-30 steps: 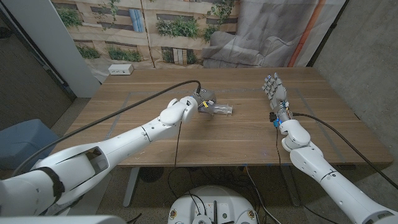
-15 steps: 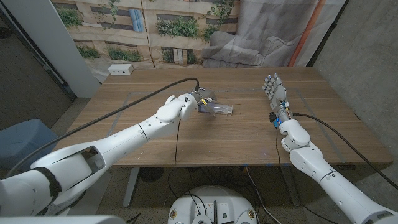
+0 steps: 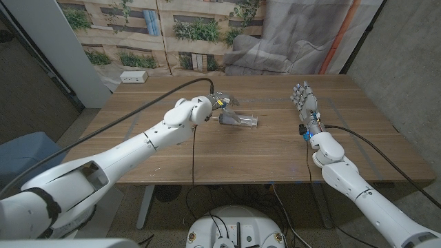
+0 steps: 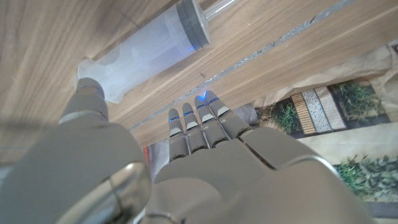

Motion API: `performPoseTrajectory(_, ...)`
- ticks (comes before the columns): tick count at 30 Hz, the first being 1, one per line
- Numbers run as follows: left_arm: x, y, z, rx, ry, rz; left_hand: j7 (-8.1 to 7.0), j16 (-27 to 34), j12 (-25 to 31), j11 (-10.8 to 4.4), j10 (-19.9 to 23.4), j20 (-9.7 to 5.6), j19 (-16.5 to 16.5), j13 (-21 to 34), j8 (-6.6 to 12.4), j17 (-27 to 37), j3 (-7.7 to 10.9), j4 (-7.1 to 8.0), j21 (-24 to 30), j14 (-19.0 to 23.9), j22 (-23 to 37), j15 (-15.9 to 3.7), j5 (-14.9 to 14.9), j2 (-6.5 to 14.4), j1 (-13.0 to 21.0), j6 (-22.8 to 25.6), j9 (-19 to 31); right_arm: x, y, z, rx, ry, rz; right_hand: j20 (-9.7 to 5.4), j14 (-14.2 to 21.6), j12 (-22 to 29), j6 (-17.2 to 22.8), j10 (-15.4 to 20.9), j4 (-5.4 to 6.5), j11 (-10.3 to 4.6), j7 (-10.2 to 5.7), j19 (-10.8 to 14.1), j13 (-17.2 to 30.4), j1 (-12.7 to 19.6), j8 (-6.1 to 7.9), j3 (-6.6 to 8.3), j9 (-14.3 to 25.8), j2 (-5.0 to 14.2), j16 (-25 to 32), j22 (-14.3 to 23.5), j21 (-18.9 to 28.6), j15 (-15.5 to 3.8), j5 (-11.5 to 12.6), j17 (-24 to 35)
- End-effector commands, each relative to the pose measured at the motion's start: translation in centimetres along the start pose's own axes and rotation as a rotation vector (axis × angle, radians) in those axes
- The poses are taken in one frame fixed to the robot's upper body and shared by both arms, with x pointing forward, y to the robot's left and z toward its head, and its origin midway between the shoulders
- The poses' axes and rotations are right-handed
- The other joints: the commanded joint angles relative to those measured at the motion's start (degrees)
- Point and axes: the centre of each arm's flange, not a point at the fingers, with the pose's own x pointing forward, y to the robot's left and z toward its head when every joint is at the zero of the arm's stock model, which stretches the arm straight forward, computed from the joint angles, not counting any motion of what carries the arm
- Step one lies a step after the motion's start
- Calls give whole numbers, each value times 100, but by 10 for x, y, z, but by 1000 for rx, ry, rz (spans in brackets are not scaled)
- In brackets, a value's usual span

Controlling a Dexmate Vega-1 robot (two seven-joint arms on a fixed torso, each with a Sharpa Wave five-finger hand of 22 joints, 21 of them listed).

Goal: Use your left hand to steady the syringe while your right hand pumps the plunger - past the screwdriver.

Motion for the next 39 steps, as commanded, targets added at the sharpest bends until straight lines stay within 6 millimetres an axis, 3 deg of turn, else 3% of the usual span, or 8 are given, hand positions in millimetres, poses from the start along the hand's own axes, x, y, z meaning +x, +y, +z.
performPoseTrajectory(1, -18, 7, -32, -366, -19, 109, 28, 19, 28, 26, -54, -438, -21, 17, 35, 13, 21, 37, 25, -50, 3, -211, 24, 98, -70, -5, 6, 2, -3, -1, 9, 26, 1, -48, -72, -20, -42, -42, 34, -3, 88, -57, 6, -42, -19, -31, 9, 162, -30, 19, -17, 0, 34, 13)
performPoseTrajectory(15, -43, 1, -68, -645, -28, 259, 116, -31, 18, 120, -370, -412, -270, 16, 7, 9, 81, 97, 10, -434, 6, -51, 19, 351, -293, -273, -5, 9, -6, -12, 4, 18, 37, -138, -60, -12, -97, -70, 65, -4, 234, -90, 1, -59, -7, -55, 8, 141, -24, 17, -17, -48, 40, 15)
performPoseTrajectory(27, -61, -20, -104, -827, 2, 383, 157, -25, 7, 225, -823, -392, -600, 12, -10, 13, 112, 186, 3, -903, 7, 53, -20, 611, -651, -686, -13, 14, -2, -21, 17, 7, 60, -178, -38, 8, -59, -41, 72, -1, 303, -60, -2, -43, 22, -47, 8, 140, -26, 15, 1, -108, 49, 2)
performPoseTrajectory(33, -69, -28, -118, -867, 25, 423, 185, -8, 10, 245, -1018, -392, -754, 10, -8, 33, 80, 317, 6, -1073, 8, 85, -31, 753, -961, -848, -13, 14, 0, -24, 22, -13, 57, -198, 16, 30, 20, 11, 77, -5, 318, -11, -3, -35, 53, -41, 7, 142, -13, 14, 19, -141, 54, -7)
performPoseTrajectory(39, -77, -39, -131, -933, 18, 469, 268, -7, 15, 367, -1335, -408, -1131, 4, -21, 35, 49, 569, -6, -1414, 7, 182, 3, 1079, -1532, -1254, -15, 13, 3, -26, 29, -15, 60, -204, 47, 44, 59, 54, 78, -2, 310, 18, -4, -26, 65, -35, 7, 141, -9, 13, 27, -146, 57, -15)
